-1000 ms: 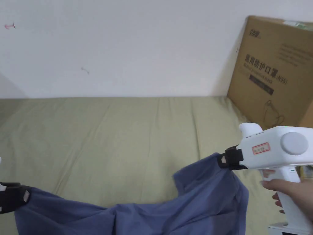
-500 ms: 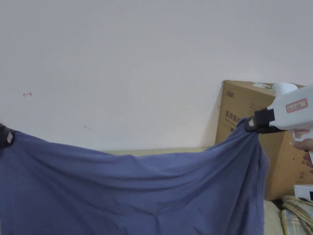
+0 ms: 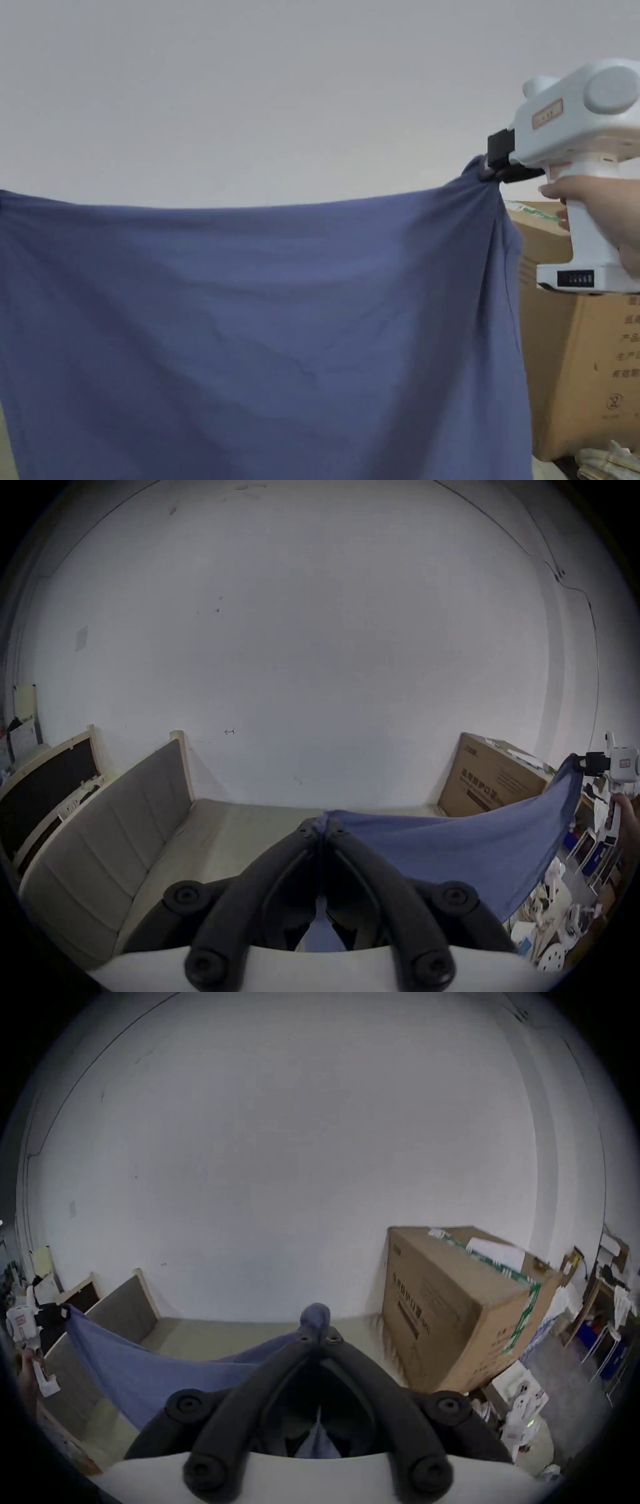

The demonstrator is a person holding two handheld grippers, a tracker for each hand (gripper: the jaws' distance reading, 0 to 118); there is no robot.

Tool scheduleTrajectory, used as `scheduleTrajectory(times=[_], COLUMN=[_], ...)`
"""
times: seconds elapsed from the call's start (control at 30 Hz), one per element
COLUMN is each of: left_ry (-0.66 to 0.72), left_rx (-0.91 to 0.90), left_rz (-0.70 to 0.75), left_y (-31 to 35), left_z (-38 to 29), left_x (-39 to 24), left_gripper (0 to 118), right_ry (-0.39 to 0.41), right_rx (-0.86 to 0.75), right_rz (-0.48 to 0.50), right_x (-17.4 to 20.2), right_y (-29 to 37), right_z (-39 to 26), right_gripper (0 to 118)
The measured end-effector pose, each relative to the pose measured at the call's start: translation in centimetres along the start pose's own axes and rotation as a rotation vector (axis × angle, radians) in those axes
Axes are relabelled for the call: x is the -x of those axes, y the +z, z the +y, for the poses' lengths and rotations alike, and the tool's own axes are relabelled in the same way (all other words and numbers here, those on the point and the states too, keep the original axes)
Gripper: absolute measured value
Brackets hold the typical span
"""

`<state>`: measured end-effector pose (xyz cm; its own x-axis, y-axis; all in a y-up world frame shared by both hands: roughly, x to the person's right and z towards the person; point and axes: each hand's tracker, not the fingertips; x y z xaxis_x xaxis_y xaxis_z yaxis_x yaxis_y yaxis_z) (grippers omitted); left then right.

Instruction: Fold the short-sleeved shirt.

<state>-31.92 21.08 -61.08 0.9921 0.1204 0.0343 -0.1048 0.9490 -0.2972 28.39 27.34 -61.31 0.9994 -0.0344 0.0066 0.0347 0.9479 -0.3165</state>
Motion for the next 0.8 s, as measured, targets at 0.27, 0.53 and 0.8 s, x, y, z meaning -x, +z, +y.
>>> scheduleTrajectory(times=[0.27,0.53,0.8], left_ry=[0.025,0.011,0.120], left_rx=[-0.099,-0.215,-0.009], left_rz=[0.027,0.095,0.052], left_y=[-8.5,-13.0,-16.9], left_z=[1.7,0.6,-11.4], left_x=[-2.0,-2.6,0.6], left_gripper=[0,0,0], right_ry=[0.026,0.030,-0.015], right_rx=[-0.106,-0.202,-0.015], right_rz=[-0.095,-0.146,-0.112], right_x=[0.7,1.9,0.3], right_y=[-7.5,-11.8,-16.6], right_z=[3.1,0.9,-16.3], right_gripper=[0,0,0])
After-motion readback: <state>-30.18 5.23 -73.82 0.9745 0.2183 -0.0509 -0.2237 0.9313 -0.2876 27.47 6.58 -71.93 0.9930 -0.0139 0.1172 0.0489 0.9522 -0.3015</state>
